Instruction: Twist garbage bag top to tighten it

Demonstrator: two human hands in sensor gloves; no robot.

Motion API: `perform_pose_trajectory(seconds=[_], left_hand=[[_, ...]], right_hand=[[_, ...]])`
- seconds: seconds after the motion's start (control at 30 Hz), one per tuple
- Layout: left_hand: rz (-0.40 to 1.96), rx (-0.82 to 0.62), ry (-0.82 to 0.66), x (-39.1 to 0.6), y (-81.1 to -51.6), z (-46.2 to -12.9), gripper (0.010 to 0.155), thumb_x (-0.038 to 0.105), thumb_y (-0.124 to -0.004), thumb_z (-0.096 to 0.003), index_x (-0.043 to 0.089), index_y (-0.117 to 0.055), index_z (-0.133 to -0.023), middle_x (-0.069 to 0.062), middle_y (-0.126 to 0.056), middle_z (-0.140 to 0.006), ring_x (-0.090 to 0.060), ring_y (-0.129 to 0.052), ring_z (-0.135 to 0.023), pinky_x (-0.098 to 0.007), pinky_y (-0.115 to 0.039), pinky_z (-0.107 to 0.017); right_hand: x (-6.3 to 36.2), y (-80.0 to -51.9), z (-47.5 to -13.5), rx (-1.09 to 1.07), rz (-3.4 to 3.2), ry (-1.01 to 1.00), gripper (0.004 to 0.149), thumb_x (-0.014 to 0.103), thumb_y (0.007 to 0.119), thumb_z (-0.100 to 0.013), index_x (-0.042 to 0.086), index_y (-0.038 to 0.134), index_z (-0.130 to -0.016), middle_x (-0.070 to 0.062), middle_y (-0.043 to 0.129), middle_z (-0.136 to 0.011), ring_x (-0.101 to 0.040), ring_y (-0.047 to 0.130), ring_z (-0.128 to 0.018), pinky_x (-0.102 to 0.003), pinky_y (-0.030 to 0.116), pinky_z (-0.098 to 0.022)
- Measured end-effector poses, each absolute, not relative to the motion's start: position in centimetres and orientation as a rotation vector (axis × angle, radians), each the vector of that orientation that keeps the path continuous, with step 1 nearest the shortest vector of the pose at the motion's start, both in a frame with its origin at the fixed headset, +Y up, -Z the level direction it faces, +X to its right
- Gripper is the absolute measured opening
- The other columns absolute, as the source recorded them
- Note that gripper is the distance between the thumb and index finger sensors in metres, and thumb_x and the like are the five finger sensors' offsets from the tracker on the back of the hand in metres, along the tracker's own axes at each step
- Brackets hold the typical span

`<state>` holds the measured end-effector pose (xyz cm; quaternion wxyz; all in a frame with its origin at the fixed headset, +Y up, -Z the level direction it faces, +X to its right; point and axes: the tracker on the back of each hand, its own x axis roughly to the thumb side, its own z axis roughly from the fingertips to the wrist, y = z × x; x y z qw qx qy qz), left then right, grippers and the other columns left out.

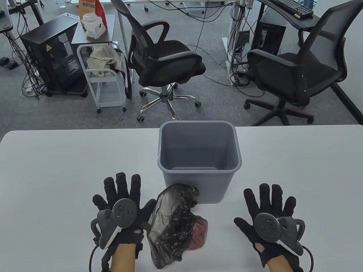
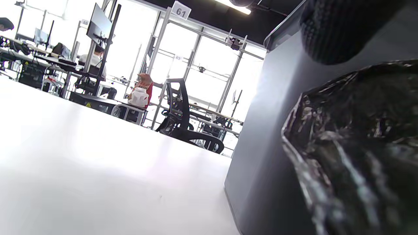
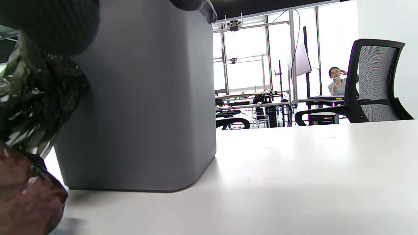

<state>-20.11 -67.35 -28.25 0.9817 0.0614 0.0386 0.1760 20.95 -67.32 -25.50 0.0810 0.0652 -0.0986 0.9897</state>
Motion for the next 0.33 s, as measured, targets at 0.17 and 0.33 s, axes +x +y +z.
perform_pose_trajectory(seconds=[0.17, 0.33], left_hand=[[0.362, 0.107, 0.058, -19.74, -67.56, -28.35, 0.087, 0.074, -0.076, -0.0441, 0.05, -0.027, -0.112, 0.01, -0.004, -0.117, -0.026, 0.01, -0.105, -0.075, -0.006, -0.062], [0.395, 0.106, 0.053, -19.85, -67.72, -28.38, 0.087, 0.074, -0.076, -0.0444, 0.05, -0.027, -0.112, 0.009, -0.004, -0.117, -0.026, 0.01, -0.105, -0.075, -0.006, -0.063]], right_hand=[[21.01, -67.9, -25.67, 0.176, 2.971, -0.216, 0.089, 0.068, 0.077, -0.036, 0.03, 0.034, -0.105, -0.01, 0.01, -0.104, -0.046, 0.001, -0.092, -0.071, 0.002, -0.052], [21.19, -68.03, -25.59, 0.159, 2.942, -0.21, 0.087, 0.066, 0.077, -0.037, 0.029, 0.035, -0.104, -0.011, 0.01, -0.104, -0.046, 0.001, -0.092, -0.071, 0.003, -0.052]])
